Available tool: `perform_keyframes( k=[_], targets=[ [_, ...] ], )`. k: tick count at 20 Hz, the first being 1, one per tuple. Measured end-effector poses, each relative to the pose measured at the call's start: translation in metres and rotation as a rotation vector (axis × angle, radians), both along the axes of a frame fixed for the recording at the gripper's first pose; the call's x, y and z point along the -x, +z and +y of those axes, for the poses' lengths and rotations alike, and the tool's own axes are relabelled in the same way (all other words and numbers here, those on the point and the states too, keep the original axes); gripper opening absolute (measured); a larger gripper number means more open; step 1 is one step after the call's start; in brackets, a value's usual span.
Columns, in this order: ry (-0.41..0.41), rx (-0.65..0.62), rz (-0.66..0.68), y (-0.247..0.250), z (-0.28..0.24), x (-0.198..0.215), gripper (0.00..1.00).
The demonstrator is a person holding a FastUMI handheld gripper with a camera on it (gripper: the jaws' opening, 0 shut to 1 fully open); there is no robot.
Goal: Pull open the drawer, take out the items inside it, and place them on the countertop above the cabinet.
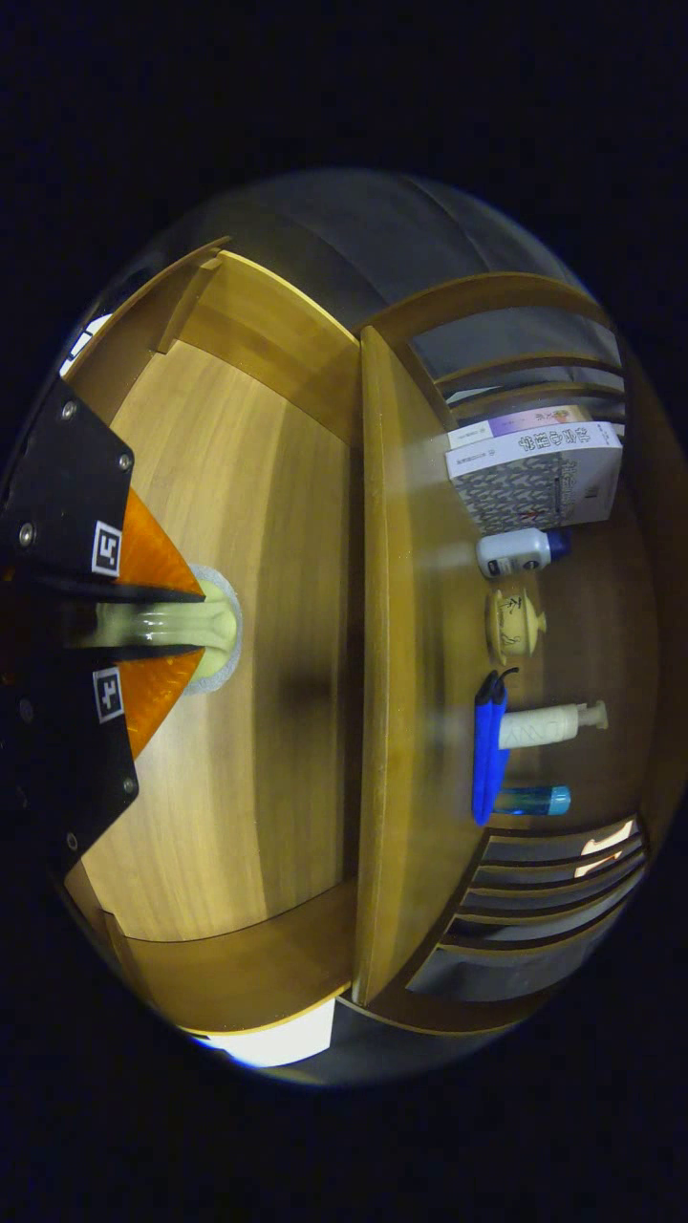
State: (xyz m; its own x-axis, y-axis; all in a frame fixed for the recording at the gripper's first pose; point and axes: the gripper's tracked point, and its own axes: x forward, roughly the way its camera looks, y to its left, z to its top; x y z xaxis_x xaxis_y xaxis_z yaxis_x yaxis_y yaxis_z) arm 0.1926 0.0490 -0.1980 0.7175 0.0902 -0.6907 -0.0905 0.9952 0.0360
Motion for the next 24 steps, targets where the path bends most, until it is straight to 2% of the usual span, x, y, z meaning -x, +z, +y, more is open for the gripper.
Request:
perform_keyframes(
  k=[6,10,12,19,21,24],
  targets=[
    [-0.002,0.053,-0.191,0.035,-0.003,-0.007,0.21],
    [-0.022,0.05,-0.378,0.079,-0.006,-0.012,0.2],
    [-0.019,0.036,-0.429,0.094,-0.004,-0.008,0.2],
    [-0.029,0.12,-0.743,0.177,-0.008,-0.009,0.2],
    [-0.028,0.14,-0.757,0.184,-0.008,-0.019,0.2],
    [-0.043,0.101,-0.678,0.181,-0.007,-0.048,0.21]
  ],
)
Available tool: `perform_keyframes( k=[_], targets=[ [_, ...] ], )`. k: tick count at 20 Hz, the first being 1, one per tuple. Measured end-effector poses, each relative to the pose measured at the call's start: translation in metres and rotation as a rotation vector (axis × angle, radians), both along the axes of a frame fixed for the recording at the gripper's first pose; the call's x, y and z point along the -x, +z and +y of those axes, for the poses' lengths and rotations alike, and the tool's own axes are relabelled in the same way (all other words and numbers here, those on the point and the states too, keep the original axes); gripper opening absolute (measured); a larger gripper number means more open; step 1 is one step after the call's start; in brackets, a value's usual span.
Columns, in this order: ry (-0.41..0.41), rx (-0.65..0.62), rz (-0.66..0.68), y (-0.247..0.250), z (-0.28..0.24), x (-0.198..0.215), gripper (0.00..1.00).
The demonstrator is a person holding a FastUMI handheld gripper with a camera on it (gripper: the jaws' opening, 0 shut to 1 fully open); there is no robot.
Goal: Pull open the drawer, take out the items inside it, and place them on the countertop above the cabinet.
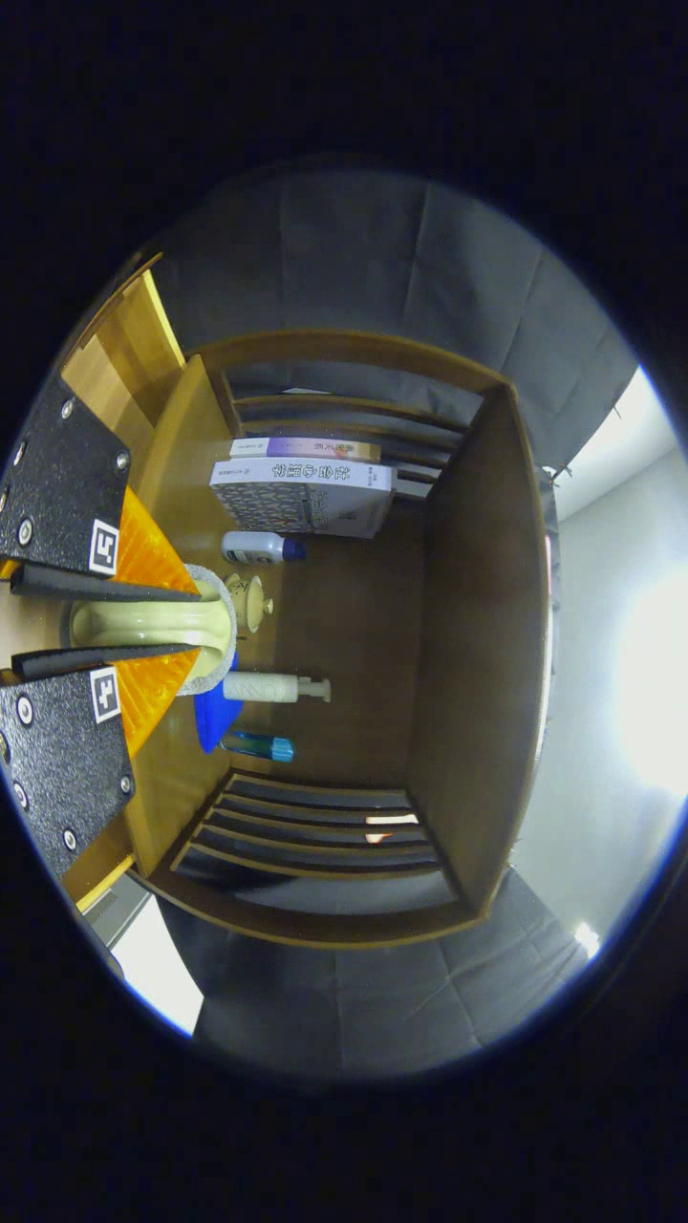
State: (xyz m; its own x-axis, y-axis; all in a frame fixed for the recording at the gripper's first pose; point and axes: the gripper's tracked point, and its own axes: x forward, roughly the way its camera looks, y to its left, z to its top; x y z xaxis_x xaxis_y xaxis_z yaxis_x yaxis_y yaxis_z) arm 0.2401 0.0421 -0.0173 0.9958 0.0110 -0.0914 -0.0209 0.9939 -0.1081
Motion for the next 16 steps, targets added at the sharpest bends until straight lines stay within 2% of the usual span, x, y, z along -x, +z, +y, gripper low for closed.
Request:
perform_keyframes(
  k=[7,11,15,16],
  targets=[
    [-0.127,-0.076,0.171,-0.03,-0.032,-0.081,0.23],
    [-0.156,-0.086,0.252,-0.049,-0.041,-0.107,0.28],
    [-0.157,-0.061,0.226,-0.045,-0.037,-0.094,0.96],
    [-0.141,-0.055,0.204,-0.04,-0.031,-0.085,0.96]
  ],
)
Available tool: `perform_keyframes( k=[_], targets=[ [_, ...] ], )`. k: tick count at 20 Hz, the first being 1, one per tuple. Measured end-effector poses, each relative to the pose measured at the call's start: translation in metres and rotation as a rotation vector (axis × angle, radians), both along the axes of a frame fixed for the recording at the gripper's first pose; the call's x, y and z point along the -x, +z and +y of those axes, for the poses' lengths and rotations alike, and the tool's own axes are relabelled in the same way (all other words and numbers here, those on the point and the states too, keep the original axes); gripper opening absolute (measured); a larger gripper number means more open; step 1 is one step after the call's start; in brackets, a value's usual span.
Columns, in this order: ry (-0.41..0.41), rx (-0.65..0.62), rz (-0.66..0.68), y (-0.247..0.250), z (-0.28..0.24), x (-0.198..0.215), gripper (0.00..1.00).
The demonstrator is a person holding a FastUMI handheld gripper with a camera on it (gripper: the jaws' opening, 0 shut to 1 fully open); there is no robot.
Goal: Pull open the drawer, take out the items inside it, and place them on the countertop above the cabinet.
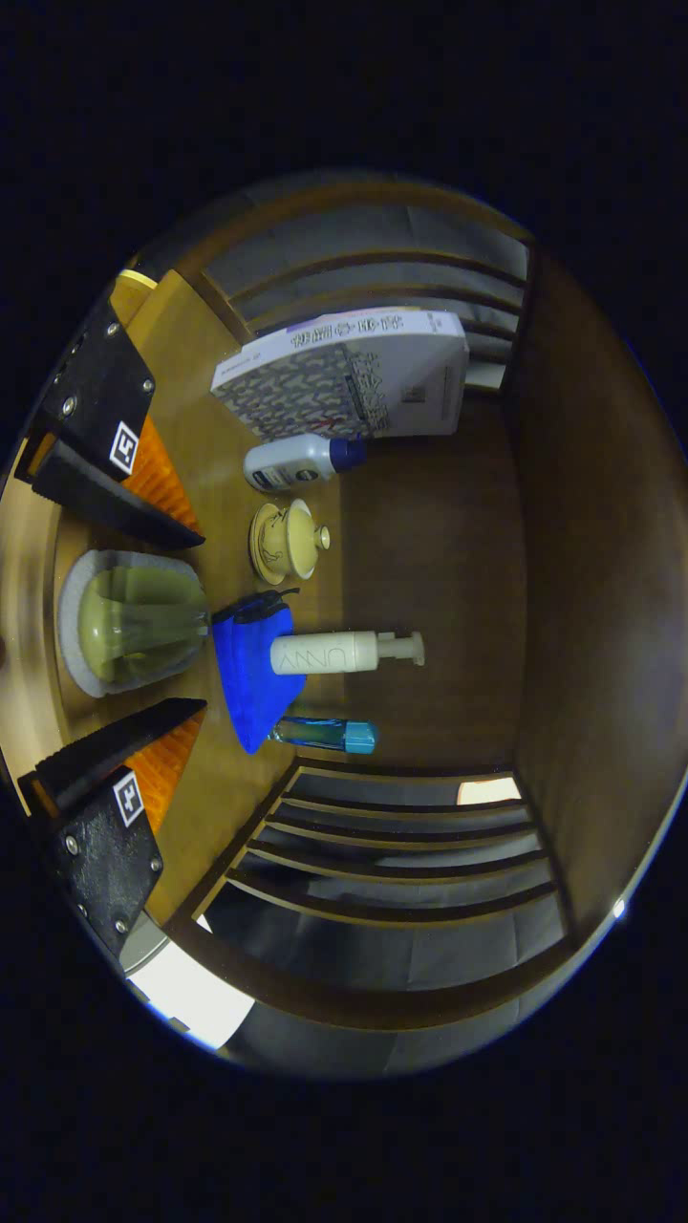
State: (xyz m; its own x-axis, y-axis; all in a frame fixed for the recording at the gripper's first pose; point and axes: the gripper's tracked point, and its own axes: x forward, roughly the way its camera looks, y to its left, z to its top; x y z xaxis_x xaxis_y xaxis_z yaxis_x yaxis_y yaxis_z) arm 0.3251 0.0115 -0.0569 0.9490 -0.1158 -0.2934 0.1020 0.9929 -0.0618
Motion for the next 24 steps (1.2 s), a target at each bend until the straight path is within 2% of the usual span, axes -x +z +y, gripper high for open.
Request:
perform_keyframes(
  k=[5,10,17,24],
  targets=[
    [0.077,0.064,-0.154,0.035,0.029,0.059,0.96],
    [0.118,-0.003,-0.244,0.043,0.05,0.131,0.96],
    [0.144,0.015,-0.279,0.009,0.053,0.222,0.96],
    [0.187,0.041,-0.332,-0.032,0.059,0.285,0.96]
  ],
)
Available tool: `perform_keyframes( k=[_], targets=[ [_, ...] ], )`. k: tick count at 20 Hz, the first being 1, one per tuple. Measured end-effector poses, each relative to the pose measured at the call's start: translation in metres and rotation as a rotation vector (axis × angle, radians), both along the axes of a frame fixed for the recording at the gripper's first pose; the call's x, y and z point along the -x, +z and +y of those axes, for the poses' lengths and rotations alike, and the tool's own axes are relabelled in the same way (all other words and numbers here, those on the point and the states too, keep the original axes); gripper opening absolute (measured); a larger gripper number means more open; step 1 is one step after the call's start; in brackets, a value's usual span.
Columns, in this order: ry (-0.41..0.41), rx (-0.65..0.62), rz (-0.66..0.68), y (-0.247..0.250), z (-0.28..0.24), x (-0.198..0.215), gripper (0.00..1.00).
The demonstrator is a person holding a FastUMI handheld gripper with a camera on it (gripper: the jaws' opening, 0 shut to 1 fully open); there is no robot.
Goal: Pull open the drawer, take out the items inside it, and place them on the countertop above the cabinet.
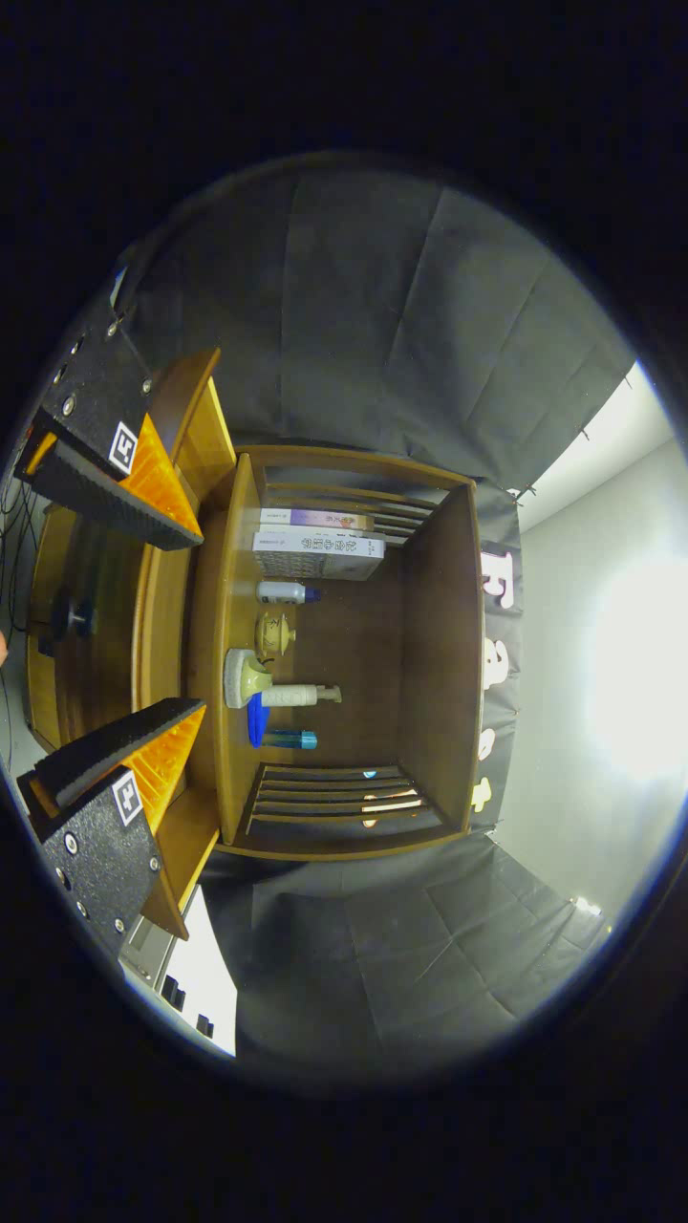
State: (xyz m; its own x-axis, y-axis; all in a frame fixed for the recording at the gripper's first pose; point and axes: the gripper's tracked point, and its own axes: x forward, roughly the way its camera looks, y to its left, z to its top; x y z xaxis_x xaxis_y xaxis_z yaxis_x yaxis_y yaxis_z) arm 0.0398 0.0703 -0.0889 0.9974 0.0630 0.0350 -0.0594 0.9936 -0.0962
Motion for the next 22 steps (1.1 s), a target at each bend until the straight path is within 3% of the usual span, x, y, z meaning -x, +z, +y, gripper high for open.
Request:
perform_keyframes(
  k=[10,18,22],
  targets=[
    [-0.03,-0.009,0.211,-0.092,-0.012,-0.01,0.97],
    [-0.123,-0.033,0.19,-0.097,-0.02,-0.028,0.94],
    [-0.106,-0.068,0.202,-0.096,-0.018,-0.047,0.95]
  ],
)
